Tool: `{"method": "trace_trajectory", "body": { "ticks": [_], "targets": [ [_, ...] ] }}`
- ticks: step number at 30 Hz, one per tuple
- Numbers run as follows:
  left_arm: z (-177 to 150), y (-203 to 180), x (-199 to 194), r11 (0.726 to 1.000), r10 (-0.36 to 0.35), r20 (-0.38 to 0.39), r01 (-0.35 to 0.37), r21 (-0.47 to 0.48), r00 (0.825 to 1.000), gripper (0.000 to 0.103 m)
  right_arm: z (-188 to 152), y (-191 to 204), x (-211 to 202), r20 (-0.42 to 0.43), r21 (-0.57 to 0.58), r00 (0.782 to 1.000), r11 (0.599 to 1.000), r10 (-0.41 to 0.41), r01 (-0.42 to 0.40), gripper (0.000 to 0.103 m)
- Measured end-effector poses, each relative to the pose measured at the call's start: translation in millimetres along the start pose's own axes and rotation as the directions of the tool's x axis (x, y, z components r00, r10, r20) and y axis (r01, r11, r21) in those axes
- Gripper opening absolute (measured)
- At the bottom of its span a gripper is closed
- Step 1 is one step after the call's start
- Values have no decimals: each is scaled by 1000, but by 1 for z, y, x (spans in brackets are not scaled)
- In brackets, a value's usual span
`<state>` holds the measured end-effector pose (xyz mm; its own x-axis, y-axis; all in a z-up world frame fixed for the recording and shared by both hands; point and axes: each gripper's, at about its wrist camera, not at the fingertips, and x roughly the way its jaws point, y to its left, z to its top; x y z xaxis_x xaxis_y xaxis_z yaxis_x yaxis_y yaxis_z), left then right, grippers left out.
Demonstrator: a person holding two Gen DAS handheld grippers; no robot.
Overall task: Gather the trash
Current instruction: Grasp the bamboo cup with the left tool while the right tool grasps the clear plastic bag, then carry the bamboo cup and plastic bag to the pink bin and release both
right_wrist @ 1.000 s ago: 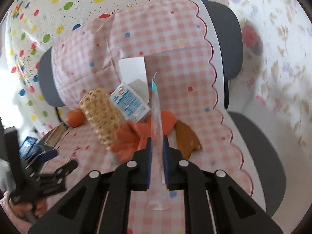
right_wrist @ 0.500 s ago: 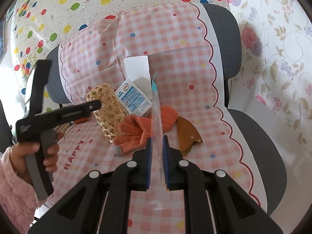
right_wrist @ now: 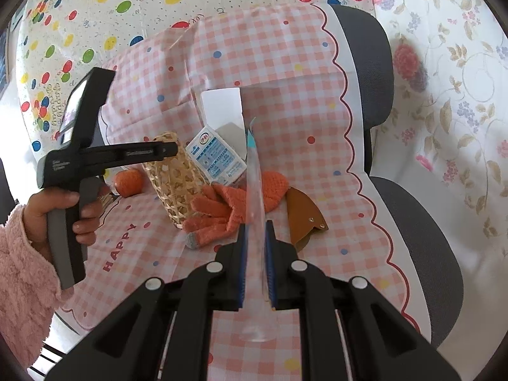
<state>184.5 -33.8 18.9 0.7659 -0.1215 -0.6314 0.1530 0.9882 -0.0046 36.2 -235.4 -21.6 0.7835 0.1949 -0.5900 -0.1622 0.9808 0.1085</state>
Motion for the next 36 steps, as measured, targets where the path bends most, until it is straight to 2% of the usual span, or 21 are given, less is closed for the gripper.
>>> {"method": "trace_trajectory", "body": {
  "ticks": [6,8,13,16,19,24,26,31,34,36],
  "targets": [
    [-12,19,-75,998,56,156,-51,-32,986,69,4,3,-19,60,-4,998,1000,20,-20,10],
    [-15,25,-94,997,59,181,-51,-50,982,69,4,5,-23,62,-4,998,1000,27,-26,10],
    [-36,22,-128,1000,12,180,-7,-29,984,69,-8,12,-32,33,-16,999,999,36,-35,10],
    [-44,25,-143,995,-60,168,73,-71,984,68,-17,12,-39,24,-16,999,999,33,-32,10],
    [-39,22,-165,987,-117,210,137,-84,971,67,-21,8,-52,39,1,999,1000,22,-22,10],
    [-29,-9,-208,980,-190,286,198,-1,939,67,-20,-2,-77,82,21,997,1000,1,-2,10],
    [-32,-21,-214,976,-213,288,217,18,934,67,-22,-7,-88,92,35,996,999,-5,2,10],
    [-64,-70,-209,959,-284,229,271,88,931,67,-39,-22,-115,94,59,995,997,-46,41,10],
    [-91,-104,-200,931,-360,166,341,129,918,67,-62,-36,-134,73,80,993,993,-97,91,10],
    [-112,-128,-196,907,-412,124,392,157,903,67,-76,-43,-145,60,93,990,988,-129,124,10]
  ]
}}
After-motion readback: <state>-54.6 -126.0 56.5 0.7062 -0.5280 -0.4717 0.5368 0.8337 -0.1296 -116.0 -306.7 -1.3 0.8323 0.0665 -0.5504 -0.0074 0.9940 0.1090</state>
